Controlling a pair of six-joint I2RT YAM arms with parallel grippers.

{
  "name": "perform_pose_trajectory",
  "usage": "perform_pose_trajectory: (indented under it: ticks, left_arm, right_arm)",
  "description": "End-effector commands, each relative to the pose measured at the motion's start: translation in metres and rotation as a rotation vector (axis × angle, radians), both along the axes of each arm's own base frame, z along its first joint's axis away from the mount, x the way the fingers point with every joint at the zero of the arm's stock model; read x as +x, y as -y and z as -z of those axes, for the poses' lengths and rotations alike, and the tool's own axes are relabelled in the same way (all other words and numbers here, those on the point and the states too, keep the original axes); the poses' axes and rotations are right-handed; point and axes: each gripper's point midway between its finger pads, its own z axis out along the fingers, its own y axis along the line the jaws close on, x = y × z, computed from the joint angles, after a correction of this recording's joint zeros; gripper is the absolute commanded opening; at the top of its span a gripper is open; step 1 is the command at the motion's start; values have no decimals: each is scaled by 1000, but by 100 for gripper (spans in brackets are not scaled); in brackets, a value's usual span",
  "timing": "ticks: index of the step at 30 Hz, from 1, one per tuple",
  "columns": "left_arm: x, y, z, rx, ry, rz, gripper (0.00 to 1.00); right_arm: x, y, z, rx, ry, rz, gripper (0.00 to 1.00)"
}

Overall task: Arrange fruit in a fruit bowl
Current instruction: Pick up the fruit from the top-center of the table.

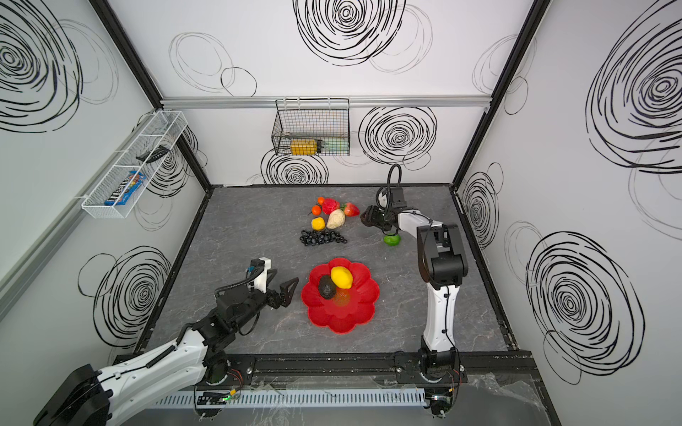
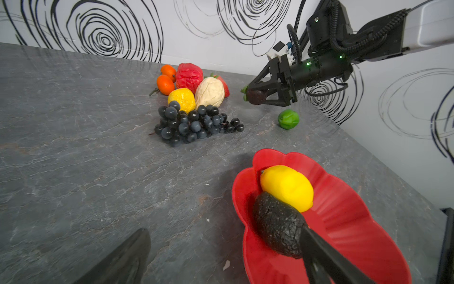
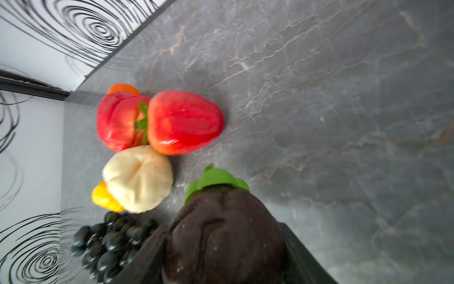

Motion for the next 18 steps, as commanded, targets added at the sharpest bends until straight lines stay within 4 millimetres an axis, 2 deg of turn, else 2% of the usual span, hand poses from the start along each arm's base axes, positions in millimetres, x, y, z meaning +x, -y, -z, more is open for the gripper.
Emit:
perform_pose_trajectory:
  ticks: [1, 5, 9, 14, 18]
  left_arm:
    - [-1, 19, -31, -119, 53, 88, 99]
    - [-2, 37, -42, -195, 1, 166, 96]
    - [6, 46, -53, -295, -86, 166, 93]
    - [9, 68, -75, -403, -164, 250, 88]
    - [13, 81, -77, -433, -230, 288, 83]
  right_arm:
    - [-24, -21, -56, 96, 125, -82, 62]
    - [-68, -34, -75, 163, 163, -180, 61]
    - [-115, -52, -91, 197, 215, -290, 61]
    - [-166, -79, -97, 201, 273, -413, 60]
    - [-203, -101, -97, 218, 311, -508, 60]
